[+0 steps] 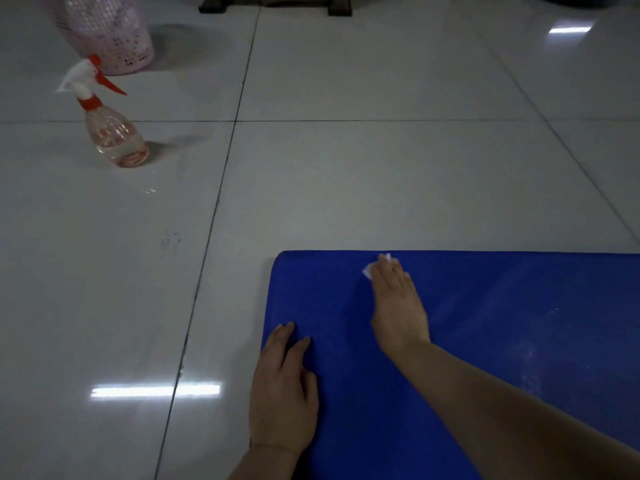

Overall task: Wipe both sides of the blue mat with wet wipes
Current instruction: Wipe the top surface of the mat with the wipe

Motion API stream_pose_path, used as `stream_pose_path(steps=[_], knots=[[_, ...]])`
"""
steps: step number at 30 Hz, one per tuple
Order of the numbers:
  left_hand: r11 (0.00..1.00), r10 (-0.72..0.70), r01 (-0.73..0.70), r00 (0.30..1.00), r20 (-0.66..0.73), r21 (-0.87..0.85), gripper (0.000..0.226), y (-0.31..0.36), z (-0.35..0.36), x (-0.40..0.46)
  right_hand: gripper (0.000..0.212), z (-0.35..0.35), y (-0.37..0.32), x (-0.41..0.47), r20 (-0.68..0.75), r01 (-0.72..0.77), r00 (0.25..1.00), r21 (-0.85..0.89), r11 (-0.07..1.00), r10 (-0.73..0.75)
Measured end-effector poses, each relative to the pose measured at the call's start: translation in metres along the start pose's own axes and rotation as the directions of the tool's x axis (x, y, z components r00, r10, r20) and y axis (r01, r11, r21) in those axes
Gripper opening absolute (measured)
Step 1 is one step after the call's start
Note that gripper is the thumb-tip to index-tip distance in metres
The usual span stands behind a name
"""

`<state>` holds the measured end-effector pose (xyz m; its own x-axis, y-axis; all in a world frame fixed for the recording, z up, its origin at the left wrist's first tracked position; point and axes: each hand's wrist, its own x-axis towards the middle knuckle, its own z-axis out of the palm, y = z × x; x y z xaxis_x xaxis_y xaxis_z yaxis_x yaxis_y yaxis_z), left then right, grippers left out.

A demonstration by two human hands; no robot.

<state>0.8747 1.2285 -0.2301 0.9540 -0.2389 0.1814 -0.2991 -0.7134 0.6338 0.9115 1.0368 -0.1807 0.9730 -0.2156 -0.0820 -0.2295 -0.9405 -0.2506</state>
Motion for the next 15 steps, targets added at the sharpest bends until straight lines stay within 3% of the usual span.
stream_pose_path(steps=[2, 6, 11, 13, 15], knots=[[1.000, -0.021, 0.021, 1.000, 0.018, -0.008, 0.050, 0.003, -0.002, 0.001, 0.074, -0.001, -0.001, -0.010, 0.033, -0.066, 0.997, 0.037, 0.997, 0.065], [0.999, -0.019, 0.020, 0.999, 0.027, -0.043, 0.048, 0.005, -0.010, 0.004, 0.074, 0.003, -0.013, -0.017, 0.073, -0.007, 0.997, 0.056, 0.998, 0.003], [0.994, 0.059, -0.063, 0.997, 0.054, 0.089, 0.043, -0.003, -0.020, -0.037, 0.070, 0.007, -0.012, -0.023, 0.012, -0.184, 0.983, 0.040, 0.982, 0.184], [0.998, 0.047, -0.047, 0.999, 0.003, 0.039, 0.039, -0.007, -0.020, -0.051, 0.066, 0.016, -0.038, -0.030, -0.022, -0.026, 0.999, -0.035, 0.999, 0.026], [0.999, 0.036, -0.037, 0.999, -0.031, -0.027, 0.035, -0.012, -0.018, -0.052, 0.067, 0.025, -0.069, -0.038, 0.074, 0.205, 0.975, 0.078, 0.976, -0.210]])
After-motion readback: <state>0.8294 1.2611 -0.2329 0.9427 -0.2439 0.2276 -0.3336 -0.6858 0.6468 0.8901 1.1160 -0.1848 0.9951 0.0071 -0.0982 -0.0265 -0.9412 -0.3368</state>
